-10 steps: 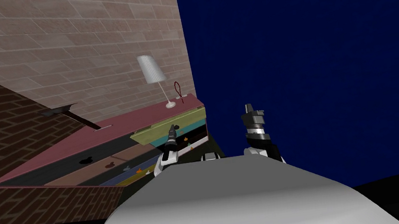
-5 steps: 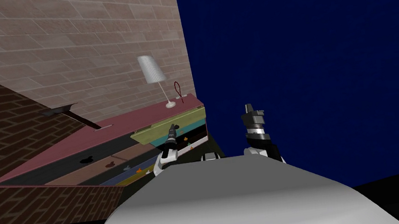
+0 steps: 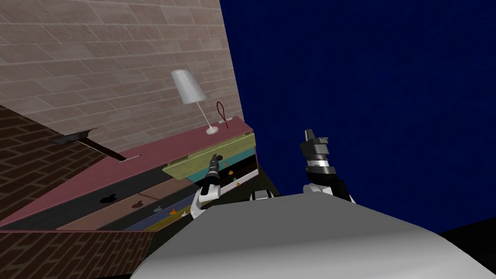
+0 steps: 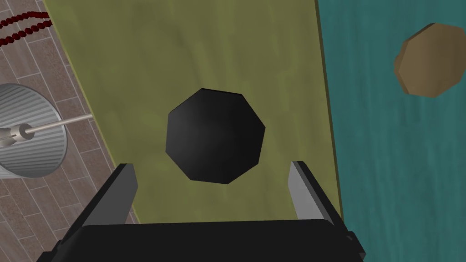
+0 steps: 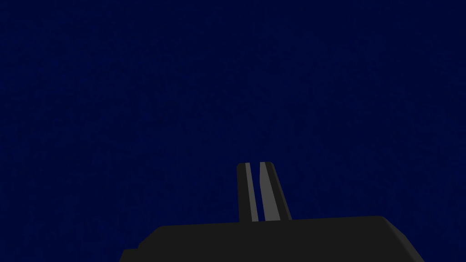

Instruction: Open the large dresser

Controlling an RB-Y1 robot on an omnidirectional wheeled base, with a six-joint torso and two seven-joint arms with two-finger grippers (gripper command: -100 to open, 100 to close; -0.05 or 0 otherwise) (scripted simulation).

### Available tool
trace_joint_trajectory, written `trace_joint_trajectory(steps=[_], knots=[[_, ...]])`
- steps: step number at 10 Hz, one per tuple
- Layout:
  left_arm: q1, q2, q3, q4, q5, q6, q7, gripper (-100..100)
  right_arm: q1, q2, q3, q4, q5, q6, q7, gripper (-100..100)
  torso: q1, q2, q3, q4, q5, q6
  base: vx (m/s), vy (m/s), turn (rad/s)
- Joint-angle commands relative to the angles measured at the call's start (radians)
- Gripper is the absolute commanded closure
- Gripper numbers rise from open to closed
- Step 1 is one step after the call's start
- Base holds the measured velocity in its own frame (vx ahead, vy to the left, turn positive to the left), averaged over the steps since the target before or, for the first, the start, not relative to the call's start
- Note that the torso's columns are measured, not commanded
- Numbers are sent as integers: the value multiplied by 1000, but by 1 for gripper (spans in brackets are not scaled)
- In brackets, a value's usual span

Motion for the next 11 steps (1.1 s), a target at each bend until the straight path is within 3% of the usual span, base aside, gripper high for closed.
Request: trace_joint_trajectory(steps=[1, 11], knots=[[8, 0, -4, -14, 0, 6, 0, 100, 0, 0, 0, 0, 0, 0, 0, 0, 0, 0, 0, 0, 0, 0, -84, -17, 22], [49, -2, -25, -62, 0, 21, -2, 100, 0, 0, 0, 0, 0, 0, 0, 0, -1, 1, 1, 1, -1, -1, -147, -58, 14]])
